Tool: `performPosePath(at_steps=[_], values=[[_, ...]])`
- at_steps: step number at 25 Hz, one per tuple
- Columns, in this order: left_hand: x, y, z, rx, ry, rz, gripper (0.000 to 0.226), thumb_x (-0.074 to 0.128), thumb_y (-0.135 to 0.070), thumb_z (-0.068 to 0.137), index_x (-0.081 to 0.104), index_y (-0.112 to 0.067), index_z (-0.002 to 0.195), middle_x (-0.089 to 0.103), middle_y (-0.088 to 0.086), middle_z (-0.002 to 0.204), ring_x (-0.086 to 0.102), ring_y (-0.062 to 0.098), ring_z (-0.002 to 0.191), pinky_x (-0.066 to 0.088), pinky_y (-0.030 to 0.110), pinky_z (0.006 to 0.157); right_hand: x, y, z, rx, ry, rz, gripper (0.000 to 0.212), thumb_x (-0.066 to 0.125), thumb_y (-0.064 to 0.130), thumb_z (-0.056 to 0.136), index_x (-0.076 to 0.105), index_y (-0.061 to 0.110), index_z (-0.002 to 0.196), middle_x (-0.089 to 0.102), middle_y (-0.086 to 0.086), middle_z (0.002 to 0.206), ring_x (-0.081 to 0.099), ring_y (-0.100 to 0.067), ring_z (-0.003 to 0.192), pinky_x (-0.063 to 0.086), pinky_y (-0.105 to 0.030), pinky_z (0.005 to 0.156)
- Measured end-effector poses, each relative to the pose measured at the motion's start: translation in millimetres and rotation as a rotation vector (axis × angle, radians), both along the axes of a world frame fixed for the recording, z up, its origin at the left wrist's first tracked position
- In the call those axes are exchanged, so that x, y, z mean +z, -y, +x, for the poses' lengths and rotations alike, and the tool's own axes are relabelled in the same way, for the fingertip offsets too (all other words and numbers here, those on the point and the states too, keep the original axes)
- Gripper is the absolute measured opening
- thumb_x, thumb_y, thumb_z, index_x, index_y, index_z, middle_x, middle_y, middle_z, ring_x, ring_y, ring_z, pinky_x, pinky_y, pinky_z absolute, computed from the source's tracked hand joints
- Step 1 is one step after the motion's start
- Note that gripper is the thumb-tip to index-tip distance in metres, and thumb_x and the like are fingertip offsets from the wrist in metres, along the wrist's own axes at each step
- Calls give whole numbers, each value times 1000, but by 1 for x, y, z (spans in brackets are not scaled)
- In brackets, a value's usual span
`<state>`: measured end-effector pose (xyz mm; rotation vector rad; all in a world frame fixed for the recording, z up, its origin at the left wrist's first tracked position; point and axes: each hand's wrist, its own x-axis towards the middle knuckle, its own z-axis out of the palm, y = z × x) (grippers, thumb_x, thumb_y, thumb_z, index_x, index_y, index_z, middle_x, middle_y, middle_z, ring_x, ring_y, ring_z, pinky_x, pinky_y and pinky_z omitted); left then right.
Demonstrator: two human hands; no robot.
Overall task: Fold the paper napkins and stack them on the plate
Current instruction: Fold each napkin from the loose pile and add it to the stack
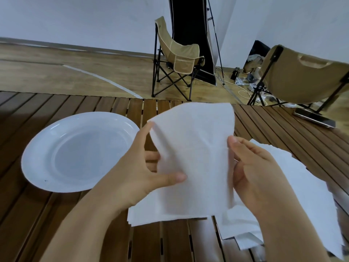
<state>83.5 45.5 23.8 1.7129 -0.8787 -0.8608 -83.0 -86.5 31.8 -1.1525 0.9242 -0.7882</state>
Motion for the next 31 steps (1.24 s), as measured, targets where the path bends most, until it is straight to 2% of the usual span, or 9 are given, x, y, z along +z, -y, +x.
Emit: performPosePath(at_steps=[4, 7, 10, 12, 14, 17, 19, 25, 31], values=[[4, 1, 1, 112, -81, -157, 76, 78, -33, 69, 36, -62, 125, 72, -8, 99, 70, 12, 89, 55, 35, 78, -8, 4, -4, -43, -71, 38, 20, 63, 28, 90, 73, 11, 94, 73, -9, 91, 65, -24, 83, 51, -42, 84], [-3, 1, 9, 228, 74, -179, 35, 74, -32, 76, 59, -53, 101, 68, -9, 103, 64, 13, 96, 54, 34, 77, -8, 8, -10, 8, -132, -10, 47, 76, 41, 67, 67, 22, 110, 65, -13, 103, 67, -29, 86, 56, -40, 81], [-4, 1, 9, 289, 179, -169, 13, 72, -37, 77, 70, -40, 90, 66, -19, 97, 58, 5, 98, 45, 21, 74, -4, 10, -12, 142, -167, -76, 51, 79, 20, 66, 65, 31, 113, 68, -12, 105, 67, -33, 98, 56, -44, 88], [-4, 0, 8, 275, 157, -153, 21, 74, -42, 72, 70, -39, 92, 65, -20, 98, 58, 5, 99, 47, 23, 76, -2, 8, -12, 210, -193, -142, 43, 76, 3, 70, 71, 26, 106, 73, -10, 98, 66, -33, 98, 53, -47, 93], [-2, -2, 10, 237, 163, -106, 39, 77, -48, 62, 67, -42, 100, 63, -18, 108, 56, 10, 105, 50, 32, 88, -3, 7, -11, 237, -235, -206, 38, 76, -1, 69, 75, 24, 97, 73, -8, 96, 64, -35, 99, 51, -50, 95], [-4, -5, 10, 195, 219, -52, 40, 83, -39, 61, 66, -47, 97, 61, -15, 112, 58, 14, 104, 53, 41, 89, -4, 6, -11, 198, -317, -288, 29, 77, 3, 71, 77, 26, 89, 72, -6, 91, 63, -31, 93, 53, -38, 86], [-5, -4, 11, 190, 292, -24, 31, 83, -39, 63, 69, -45, 90, 62, -14, 109, 61, 13, 98, 55, 38, 85, -5, 6, -12, 141, -390, -350, 22, 79, 9, 72, 78, 28, 83, 71, -7, 89, 62, -24, 83, 50, -25, 70], [-5, -4, 11, 249, 420, 75, 14, 77, -40, 71, 72, -35, 83, 67, -12, 87, 61, 4, 75, 38, 12, 61, -6, 5, -8, 59, -471, -395, 12, 81, 11, 71, 76, 22, 75, 71, -3, 78, 63, -15, 75, 44, -20, 60], [-8, -5, 13, 279, 399, 106, 30, 83, -32, 67, 71, -32, 94, 66, -7, 96, 61, 5, 80, 39, 12, 61, -7, 5, -9, 21, -500, -385, 19, 82, 10, 70, 77, 24, 81, 73, -6, 82, 68, -21, 81, 52, -32, 72]])
